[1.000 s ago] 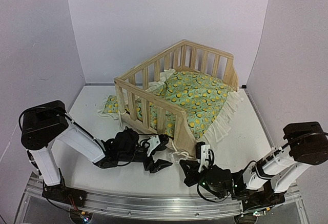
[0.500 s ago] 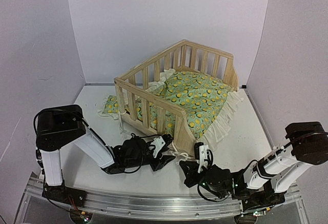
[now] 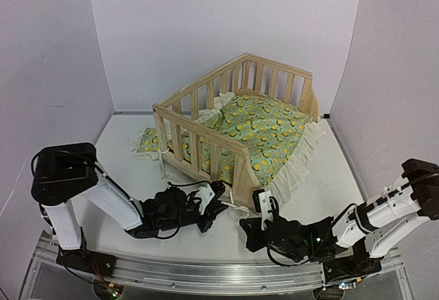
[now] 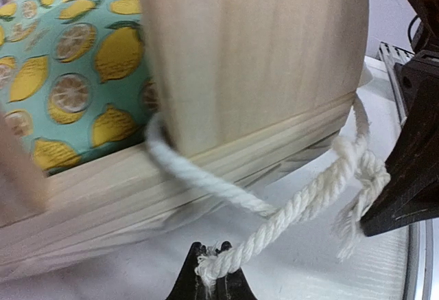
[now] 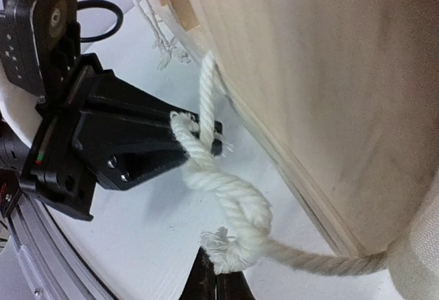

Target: Set up the pet bed

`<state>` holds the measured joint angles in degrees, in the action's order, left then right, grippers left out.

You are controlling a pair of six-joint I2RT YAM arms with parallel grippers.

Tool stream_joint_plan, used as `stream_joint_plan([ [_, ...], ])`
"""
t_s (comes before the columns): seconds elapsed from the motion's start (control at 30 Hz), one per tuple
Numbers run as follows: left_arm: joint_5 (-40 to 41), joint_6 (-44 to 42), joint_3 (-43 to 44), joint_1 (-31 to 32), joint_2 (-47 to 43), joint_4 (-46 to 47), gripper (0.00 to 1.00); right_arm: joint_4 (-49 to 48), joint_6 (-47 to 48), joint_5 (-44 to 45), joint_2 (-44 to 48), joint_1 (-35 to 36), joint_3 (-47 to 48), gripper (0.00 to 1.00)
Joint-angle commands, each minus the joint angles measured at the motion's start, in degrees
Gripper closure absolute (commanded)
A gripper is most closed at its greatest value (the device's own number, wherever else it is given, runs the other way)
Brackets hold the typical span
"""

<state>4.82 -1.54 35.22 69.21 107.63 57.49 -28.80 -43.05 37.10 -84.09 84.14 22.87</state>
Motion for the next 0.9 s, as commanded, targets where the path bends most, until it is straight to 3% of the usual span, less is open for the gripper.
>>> stream_joint_plan([
  [0.0, 9.03, 3.81, -3.93, 0.03, -11.24, -3.54, 1.0, 30.43, -9.16, -9.1, 6.93, 1.24, 6.95, 1.0],
  [0.27, 11.76, 10.65, -0.26, 0.04, -13.49, -18.12, 1.0, 54.36, -23.49, -10.12, 17.1, 0.33, 6.18, 1.0],
  [0.43, 18.07, 13.43, -0.17, -1.35, -13.07, -19.89, 1.0, 77.69, -32.32, -1.32, 12.36, -0.91, 14.45, 1.0],
  [0.7, 19.78, 15.73, -3.8, -6.1, -16.43, -22.26, 1.0, 79.66, -40.23, 7.52, 26.93, -0.95, 9.05, 1.0],
  [0.87, 12.58, 16.78, -4.18, -6.1, -14.73, -22.19, 1.0, 77.87, -30.28, 9.45, 28.18, -1.26, 11.55, 1.0],
])
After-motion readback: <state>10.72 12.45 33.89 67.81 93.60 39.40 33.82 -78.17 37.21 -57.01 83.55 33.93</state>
